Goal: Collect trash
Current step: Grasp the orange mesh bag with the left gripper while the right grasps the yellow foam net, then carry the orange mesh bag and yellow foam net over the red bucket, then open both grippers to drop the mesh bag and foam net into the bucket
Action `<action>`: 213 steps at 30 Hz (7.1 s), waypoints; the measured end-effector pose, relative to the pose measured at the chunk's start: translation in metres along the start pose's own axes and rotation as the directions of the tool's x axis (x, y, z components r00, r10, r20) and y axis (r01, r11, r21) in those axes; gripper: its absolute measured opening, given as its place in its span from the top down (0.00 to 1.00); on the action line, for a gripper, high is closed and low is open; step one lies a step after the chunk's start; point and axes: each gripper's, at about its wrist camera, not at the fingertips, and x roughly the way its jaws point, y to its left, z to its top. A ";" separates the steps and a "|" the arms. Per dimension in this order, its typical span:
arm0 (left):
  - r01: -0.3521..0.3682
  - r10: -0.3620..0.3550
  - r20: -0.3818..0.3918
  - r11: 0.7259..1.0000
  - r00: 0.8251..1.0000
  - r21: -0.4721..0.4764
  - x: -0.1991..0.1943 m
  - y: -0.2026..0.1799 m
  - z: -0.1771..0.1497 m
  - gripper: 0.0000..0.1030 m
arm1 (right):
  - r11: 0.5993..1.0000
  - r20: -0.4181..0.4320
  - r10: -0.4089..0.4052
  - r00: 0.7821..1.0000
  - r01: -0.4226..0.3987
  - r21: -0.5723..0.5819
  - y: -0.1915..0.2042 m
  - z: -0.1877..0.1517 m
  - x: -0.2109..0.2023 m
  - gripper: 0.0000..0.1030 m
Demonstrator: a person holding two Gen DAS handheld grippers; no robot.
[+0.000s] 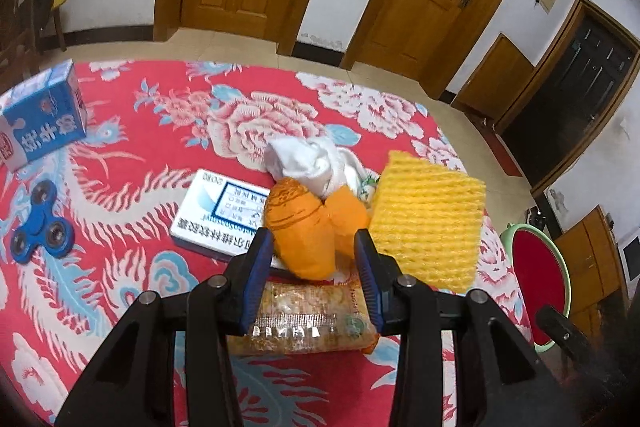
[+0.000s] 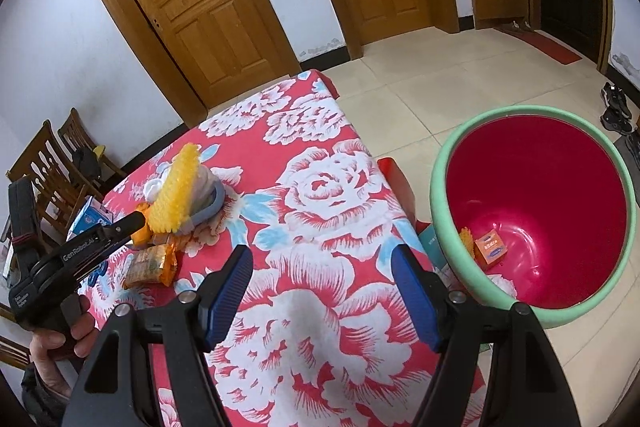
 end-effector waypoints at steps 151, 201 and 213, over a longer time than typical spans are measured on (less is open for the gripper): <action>0.159 -0.165 0.052 0.981 0.985 0.109 -0.091 -0.084 -0.040 0.72 | 0.985 0.202 0.164 0.965 -0.170 0.010 -0.026 -0.009 -0.081 0.84; 0.345 -0.249 -0.263 0.833 0.932 0.433 0.057 -0.286 -0.083 0.59 | 0.920 0.144 -0.122 0.982 0.057 0.387 -0.209 -0.012 -0.059 0.61; 0.319 -0.233 -0.248 0.857 0.940 0.403 0.056 -0.277 -0.078 0.58 | 0.921 0.138 -0.125 0.983 0.063 0.384 -0.210 -0.012 -0.057 0.42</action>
